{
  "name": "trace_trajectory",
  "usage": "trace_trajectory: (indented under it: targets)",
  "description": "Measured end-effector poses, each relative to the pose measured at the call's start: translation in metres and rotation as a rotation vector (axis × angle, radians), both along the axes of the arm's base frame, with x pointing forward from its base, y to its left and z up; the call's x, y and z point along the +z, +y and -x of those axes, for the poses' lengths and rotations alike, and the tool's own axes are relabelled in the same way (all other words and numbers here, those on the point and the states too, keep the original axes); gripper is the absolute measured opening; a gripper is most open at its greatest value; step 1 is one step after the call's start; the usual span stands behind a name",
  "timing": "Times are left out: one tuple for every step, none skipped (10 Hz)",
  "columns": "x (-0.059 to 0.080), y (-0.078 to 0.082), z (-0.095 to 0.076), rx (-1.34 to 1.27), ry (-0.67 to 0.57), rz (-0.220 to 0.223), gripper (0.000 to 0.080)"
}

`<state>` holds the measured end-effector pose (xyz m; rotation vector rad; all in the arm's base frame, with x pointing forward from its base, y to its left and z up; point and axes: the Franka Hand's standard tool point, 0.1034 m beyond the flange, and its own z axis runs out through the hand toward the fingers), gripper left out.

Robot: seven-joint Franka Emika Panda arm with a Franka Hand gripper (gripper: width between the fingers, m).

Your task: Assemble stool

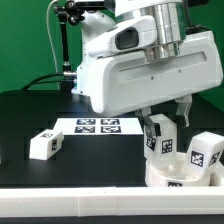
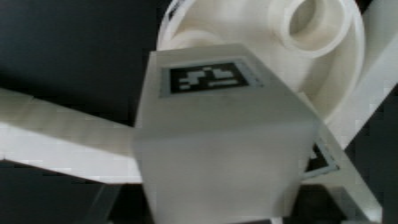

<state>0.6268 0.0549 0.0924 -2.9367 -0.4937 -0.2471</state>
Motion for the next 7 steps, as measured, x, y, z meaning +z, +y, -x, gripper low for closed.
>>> trace_trajectory:
  targets:
    - [0.0009, -0.0006, -0.0024, -0.102, 0.0, -0.011, 0.0346]
    - [0.0015, -0.0008, -0.0044, -0.175, -0.009, -0.019, 0.0346]
    - [0.002, -0.0026, -0.0053, -0.272, -0.009, -0.029, 0.0346]
    - [0.0025, -0.0044, -0.0042, -0.344, -0.003, -0.036, 0.0346]
    - [0.0029, -0.0074, -0.003, -0.436, 0.005, -0.047, 0.0346]
    - [0.0023, -0.0093, -0.0023, -0.492, 0.009, -0.056, 0.0346]
    - [0.0023, -0.0101, -0.0024, -0.536, 0.016, -0.064, 0.0346]
